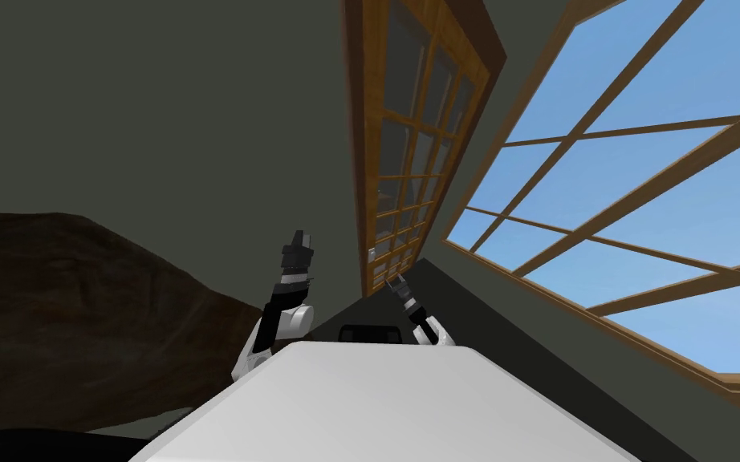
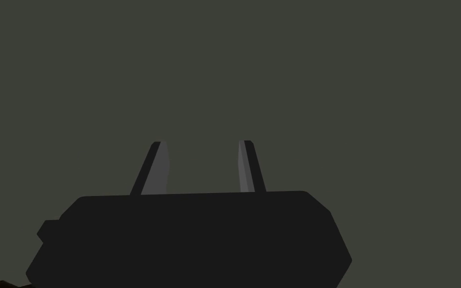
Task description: Pull the door open
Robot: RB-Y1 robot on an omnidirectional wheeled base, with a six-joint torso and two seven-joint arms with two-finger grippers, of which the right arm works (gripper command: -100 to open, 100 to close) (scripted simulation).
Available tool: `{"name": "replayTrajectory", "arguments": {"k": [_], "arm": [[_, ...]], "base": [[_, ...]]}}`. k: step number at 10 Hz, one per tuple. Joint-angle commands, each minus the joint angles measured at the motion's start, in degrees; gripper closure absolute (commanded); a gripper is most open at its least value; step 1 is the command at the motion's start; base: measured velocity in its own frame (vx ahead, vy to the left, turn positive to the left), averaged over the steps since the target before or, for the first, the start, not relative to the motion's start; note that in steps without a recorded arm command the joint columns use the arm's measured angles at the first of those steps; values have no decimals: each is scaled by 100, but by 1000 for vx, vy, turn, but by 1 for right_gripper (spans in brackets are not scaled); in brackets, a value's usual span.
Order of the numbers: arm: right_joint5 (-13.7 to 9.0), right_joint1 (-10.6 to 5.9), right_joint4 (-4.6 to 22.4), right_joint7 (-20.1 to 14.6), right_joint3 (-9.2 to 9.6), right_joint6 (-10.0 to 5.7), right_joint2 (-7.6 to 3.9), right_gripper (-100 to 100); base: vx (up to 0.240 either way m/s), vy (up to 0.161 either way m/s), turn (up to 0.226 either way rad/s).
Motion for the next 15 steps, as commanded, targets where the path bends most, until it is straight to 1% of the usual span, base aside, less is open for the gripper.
{"name": "replayTrajectory", "arguments": {"k": [1,3,4,6,7,9,15], "arm": [[95,-45,169,159,31,-28,-4,-100],[147,-96,321,259,41,-65,-7,-100],[223,-169,538,403,55,-120,-10,-100],[296,-240,751,543,69,-173,-13,-100],[267,-240,721,503,58,-170,-5,-100],[271,-250,734,527,55,-179,-9,-100],[271,-264,743,560,43,-192,-20,-100]], "base": [[162,56,-5],[144,30,-4],[159,59,-1],[193,52,-6],[77,29,-2],[-108,-9,20],[-217,-20,20]]}}
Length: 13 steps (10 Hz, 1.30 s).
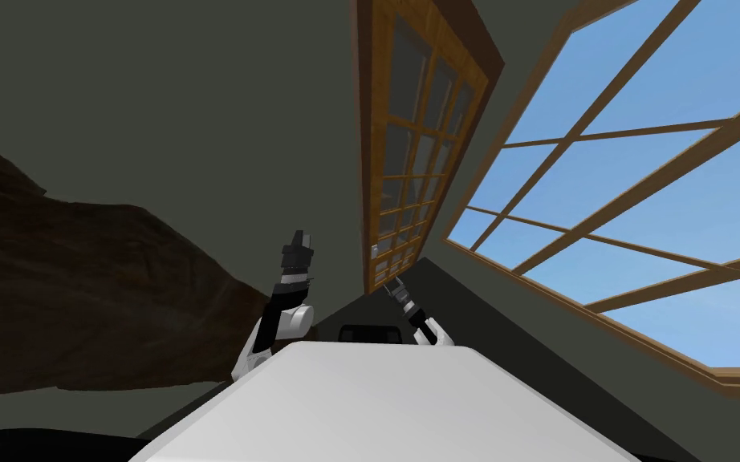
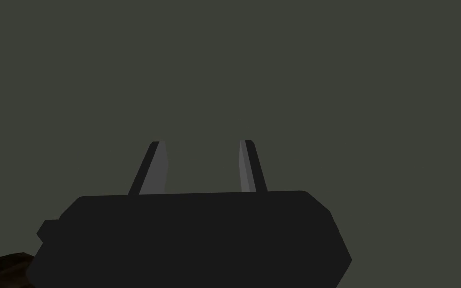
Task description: Pull the door open
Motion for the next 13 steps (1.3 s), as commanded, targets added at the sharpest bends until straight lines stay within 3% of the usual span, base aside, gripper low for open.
{"name": "replayTrajectory", "arguments": {"k": [1,13], "arm": [[0,-4,2,10,-3,-4,-2,-100],[-20,-82,89,132,-84,-32,-45,-100]], "base": [[-226,-7,17],[-203,-28,31]]}}
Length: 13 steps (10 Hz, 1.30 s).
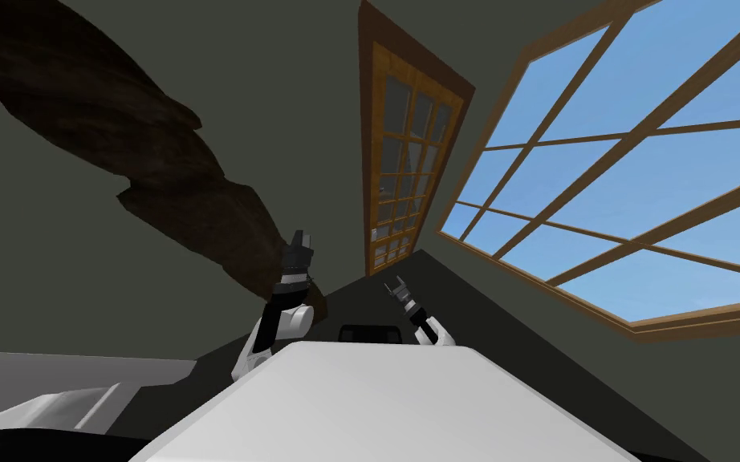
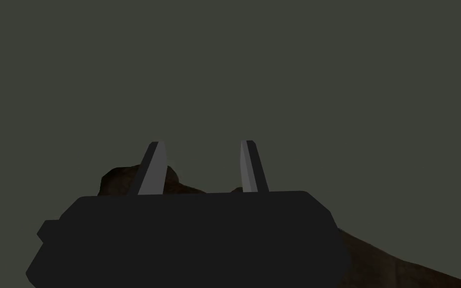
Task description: Pull the door open
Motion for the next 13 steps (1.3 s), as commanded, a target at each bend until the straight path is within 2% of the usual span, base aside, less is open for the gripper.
{"name": "replayTrajectory", "arguments": {"k": [1,13], "arm": [[-6,-18,24,21,-18,-2,-7,-100],[-67,-176,256,184,-220,6,-51,-100]], "base": [[-209,-29,36],[-205,-29,42]]}}
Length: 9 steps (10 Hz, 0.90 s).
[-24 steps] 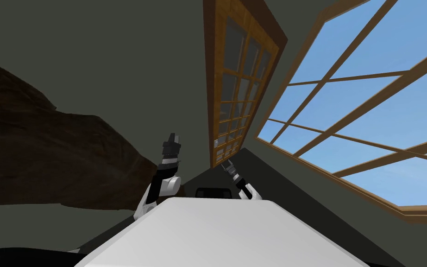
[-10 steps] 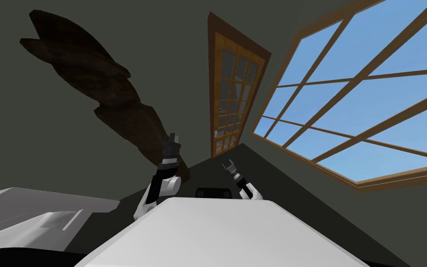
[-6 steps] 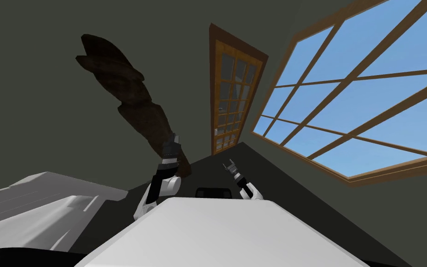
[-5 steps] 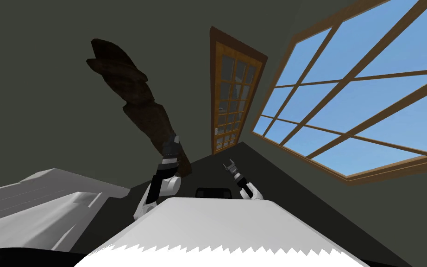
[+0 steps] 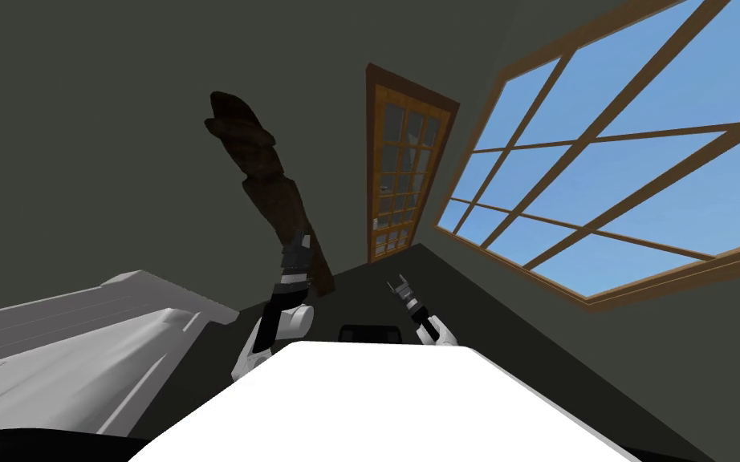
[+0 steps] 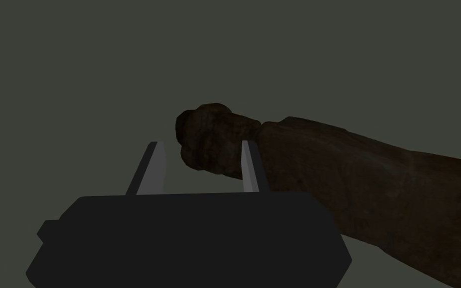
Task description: Pull the door open
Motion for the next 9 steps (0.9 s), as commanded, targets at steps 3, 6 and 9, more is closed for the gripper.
{"name": "replayTrajectory", "arguments": {"k": [3,6,9], "arm": [[-23,-71,108,68,-98,4,-15,-100],[-44,-142,222,138,-205,6,-25,-100],[-82,-293,473,288,-448,9,-37,-100]], "base": [[-181,-31,49],[-167,-31,54],[-152,-63,94]]}}
